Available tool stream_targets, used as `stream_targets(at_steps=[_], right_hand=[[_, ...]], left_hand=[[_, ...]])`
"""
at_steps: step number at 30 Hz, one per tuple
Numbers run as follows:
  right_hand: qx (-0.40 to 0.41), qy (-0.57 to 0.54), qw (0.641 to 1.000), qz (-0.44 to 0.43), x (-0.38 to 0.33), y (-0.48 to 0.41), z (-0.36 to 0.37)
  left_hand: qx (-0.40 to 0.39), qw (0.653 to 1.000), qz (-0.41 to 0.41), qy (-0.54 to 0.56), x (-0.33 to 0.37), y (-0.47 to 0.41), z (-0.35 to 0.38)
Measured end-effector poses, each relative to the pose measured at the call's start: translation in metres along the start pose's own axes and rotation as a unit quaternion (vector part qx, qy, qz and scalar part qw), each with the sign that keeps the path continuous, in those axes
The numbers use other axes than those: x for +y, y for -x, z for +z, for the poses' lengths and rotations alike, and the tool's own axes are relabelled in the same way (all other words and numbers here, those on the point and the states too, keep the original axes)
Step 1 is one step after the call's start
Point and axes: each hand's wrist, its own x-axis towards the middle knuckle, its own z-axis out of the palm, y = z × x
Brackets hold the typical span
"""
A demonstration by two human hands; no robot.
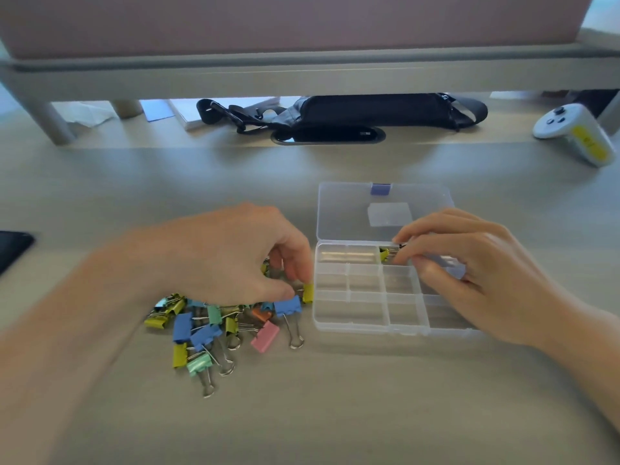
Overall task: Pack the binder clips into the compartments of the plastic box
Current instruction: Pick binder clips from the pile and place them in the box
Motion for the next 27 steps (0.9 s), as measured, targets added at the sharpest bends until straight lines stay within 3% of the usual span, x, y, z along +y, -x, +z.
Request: stream_targets(at_steps=[27], right_hand=[[-0.006,-0.007,1.0,0.017,0.0,-0.001,0.0]], left_hand=[[0.023,0.999,-0.009,-0.045,-0.001,-0.007,0.007]])
